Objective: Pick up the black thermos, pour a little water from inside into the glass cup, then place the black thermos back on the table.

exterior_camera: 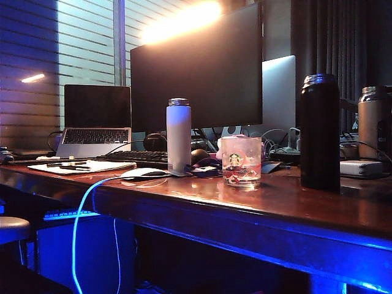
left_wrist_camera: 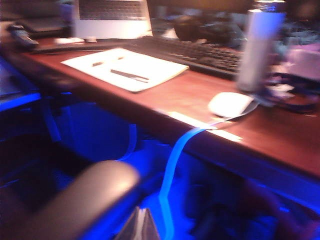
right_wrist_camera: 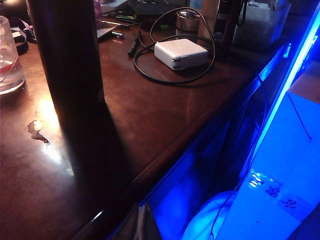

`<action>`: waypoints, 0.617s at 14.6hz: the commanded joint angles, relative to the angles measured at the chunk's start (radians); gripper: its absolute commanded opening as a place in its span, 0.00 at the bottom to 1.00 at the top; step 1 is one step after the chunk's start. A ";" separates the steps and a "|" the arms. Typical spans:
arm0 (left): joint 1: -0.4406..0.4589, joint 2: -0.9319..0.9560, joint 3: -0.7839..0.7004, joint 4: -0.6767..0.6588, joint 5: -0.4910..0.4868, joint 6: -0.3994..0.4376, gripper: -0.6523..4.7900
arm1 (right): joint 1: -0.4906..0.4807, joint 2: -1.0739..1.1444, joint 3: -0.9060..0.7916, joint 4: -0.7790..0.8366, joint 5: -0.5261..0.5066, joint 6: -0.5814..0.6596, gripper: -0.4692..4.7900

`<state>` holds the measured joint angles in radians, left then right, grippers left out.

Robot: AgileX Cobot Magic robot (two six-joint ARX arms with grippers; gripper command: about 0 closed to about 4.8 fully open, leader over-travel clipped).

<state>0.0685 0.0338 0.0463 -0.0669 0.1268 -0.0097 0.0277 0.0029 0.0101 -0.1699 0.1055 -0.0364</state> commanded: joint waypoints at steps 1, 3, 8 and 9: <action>-0.069 -0.022 -0.038 0.016 -0.019 -0.010 0.11 | 0.001 -0.001 -0.004 0.010 0.001 0.006 0.09; -0.082 -0.033 -0.041 -0.044 -0.041 -0.039 0.11 | 0.001 -0.001 -0.004 0.010 0.001 0.006 0.09; -0.082 -0.033 -0.041 -0.112 -0.220 -0.144 0.11 | 0.001 -0.001 -0.004 0.010 0.001 0.006 0.09; -0.082 -0.033 -0.041 -0.112 -0.212 -0.141 0.12 | 0.001 -0.001 -0.004 0.010 0.001 0.006 0.09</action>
<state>-0.0124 0.0032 0.0078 -0.1608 -0.0814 -0.1551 0.0277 0.0032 0.0101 -0.1699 0.1055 -0.0364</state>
